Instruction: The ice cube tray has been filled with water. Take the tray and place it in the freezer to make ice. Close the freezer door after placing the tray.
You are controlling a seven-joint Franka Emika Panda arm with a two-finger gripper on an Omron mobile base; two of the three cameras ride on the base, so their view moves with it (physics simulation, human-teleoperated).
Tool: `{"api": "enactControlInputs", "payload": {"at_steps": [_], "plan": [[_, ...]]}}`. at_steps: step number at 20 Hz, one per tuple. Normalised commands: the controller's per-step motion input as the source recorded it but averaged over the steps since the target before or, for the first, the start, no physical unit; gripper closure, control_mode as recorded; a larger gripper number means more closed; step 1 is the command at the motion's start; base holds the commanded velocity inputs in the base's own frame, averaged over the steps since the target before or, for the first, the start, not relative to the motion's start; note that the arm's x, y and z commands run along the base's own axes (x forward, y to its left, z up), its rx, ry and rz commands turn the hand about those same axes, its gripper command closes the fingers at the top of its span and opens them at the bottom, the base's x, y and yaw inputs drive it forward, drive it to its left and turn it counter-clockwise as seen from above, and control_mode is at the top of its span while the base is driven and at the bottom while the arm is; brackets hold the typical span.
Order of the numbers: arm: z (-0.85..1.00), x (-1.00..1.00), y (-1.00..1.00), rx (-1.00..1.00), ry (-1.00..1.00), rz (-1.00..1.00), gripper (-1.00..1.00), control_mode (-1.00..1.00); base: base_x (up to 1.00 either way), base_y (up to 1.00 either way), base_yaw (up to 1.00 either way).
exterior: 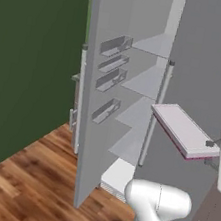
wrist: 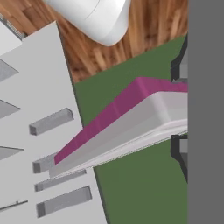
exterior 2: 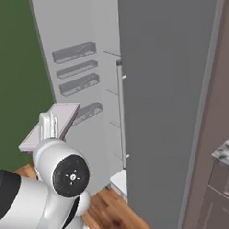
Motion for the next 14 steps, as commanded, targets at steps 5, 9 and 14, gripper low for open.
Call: {"api": "enactControlInputs", "payload": {"at_steps": [5,9,14], "plan": [[0.0,0.0,0.0,0.0,0.0,0.0,1.0,1.0,0.4,0.0,-0.15],[0.0,0.0,0.0,0.0,0.0,0.0,1.0,1.0,0.46,0.01,-0.22],[0.0,0.0,0.0,0.0,0.0,0.0,1.0,1.0,0.55,0.14,-0.23]]}}
